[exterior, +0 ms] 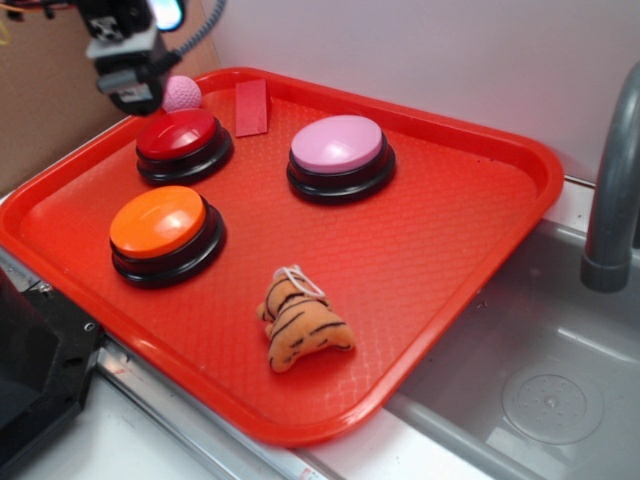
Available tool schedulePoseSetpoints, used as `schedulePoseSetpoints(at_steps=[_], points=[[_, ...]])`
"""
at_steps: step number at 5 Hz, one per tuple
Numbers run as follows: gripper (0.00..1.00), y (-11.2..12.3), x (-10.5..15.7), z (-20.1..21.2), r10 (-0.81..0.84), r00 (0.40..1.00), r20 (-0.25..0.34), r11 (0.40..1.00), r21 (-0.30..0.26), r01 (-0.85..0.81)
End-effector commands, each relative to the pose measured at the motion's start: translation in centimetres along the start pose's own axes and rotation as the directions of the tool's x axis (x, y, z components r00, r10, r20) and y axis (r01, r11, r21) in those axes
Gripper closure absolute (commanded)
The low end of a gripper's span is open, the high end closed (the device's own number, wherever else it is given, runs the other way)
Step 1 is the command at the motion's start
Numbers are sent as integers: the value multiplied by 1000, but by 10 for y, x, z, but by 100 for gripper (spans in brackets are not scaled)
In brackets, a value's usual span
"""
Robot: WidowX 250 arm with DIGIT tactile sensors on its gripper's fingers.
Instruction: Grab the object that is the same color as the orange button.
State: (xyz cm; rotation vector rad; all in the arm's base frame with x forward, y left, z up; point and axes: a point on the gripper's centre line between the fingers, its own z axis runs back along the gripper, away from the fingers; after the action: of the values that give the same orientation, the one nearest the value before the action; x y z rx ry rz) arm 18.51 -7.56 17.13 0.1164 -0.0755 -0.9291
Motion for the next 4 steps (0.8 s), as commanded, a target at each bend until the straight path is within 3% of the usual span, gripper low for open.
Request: schedulePoseSetpoints(at_steps=[1, 2, 3, 4], points=[[0, -16, 24, -33, -464, 877, 124, 884, -2, 468], [0, -30, 29, -52, -658, 733, 175, 743, -13, 669], [0, -46, 28, -70, -808, 545, 224, 556, -17, 831], [0, -64, 24, -92, -862, 412, 295, 423, -27, 906]])
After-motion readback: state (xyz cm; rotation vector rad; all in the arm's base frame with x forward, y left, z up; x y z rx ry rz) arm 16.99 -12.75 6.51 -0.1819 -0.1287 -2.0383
